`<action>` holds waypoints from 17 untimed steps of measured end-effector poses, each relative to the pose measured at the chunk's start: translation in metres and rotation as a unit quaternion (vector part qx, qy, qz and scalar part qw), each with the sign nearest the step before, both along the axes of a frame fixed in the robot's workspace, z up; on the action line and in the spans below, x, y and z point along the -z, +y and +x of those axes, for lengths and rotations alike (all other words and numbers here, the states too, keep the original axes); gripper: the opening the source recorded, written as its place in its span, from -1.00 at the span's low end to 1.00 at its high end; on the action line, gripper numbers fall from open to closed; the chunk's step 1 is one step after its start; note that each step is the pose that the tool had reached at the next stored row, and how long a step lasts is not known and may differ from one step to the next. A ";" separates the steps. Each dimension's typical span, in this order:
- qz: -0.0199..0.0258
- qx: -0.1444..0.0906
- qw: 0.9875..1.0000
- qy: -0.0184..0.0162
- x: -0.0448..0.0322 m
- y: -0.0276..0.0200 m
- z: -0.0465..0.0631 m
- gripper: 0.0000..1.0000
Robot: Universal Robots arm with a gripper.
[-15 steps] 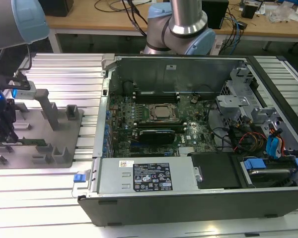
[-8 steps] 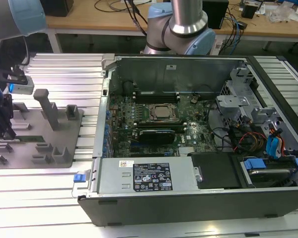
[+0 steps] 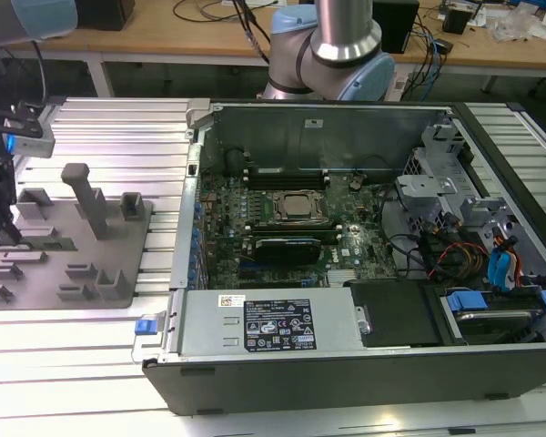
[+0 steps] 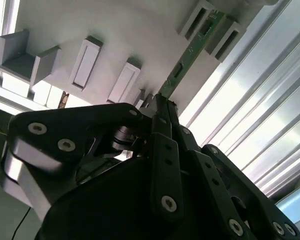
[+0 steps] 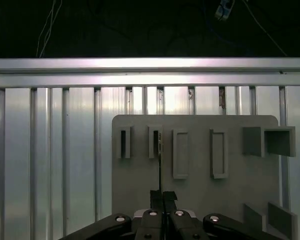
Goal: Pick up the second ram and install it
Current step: 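Pick up the second ram and move it above second insertion slot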
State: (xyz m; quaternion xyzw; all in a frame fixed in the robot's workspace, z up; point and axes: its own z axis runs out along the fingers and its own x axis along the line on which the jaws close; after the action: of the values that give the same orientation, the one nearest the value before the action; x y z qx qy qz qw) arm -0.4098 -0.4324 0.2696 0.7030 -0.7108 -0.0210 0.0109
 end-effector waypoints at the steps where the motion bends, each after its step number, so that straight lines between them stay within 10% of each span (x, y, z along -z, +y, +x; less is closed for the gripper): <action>1: 0.000 0.000 1.000 0.000 -0.0030 0.0004 0.000 -0.82; 17: 0.000 0.000 1.000 0.000 -0.0518 0.0055 0.000 -0.82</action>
State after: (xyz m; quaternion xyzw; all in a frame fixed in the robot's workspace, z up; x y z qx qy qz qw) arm -0.4098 -0.4269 0.3214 0.7030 -0.7108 -0.0210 0.0110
